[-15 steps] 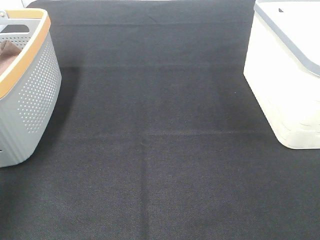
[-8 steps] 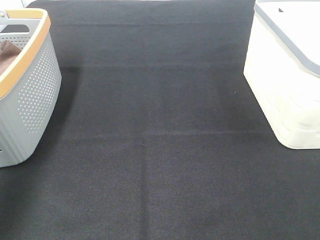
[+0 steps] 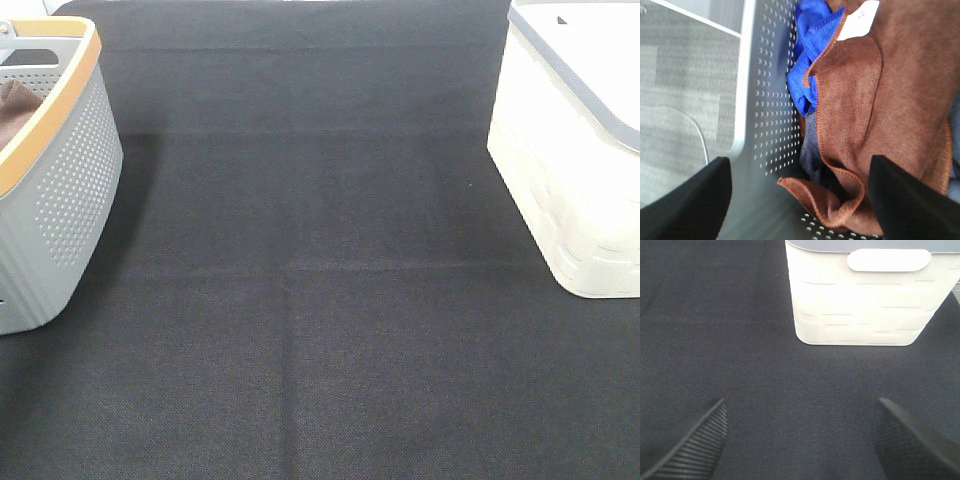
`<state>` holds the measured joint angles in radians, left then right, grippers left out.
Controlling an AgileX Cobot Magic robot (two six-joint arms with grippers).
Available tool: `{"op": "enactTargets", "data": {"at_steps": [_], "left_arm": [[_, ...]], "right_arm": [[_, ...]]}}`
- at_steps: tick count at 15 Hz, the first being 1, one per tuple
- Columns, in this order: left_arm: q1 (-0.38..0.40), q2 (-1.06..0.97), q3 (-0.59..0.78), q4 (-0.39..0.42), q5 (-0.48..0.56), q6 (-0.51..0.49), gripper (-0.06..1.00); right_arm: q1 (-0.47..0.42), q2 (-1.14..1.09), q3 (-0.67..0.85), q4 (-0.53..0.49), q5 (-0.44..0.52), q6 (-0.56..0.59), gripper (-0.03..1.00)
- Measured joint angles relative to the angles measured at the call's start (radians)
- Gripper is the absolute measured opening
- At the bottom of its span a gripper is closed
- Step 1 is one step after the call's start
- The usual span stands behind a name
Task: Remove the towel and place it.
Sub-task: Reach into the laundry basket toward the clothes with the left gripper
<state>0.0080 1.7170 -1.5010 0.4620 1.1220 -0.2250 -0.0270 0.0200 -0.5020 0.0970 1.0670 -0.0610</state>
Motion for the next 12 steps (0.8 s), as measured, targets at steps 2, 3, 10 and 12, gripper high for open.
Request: {"op": "enactTargets", "data": {"at_steps": [2,3,10,12], "left_arm": [[0.020,0.113,-0.097,-0.004,0.044,0.023,0.72],[0.031,0.151,-0.133,-0.004,0.060,0.031,0.72],[0.045,0.335,-0.284,-0.028,0.075,0.094,0.72],[0.045,0.372,-0.297,-0.028,0.075,0.102,0.72]], "right_arm": [[0.000,0.000,0.000,0.000,0.000,0.000,0.75],[0.000,0.000,0.000,0.000,0.000,0.000,0.75],[0.000,0.000,0.000,0.000,0.000,0.000,0.75],[0.000,0.000,0.000,0.000,0.000,0.000,0.75]]}}
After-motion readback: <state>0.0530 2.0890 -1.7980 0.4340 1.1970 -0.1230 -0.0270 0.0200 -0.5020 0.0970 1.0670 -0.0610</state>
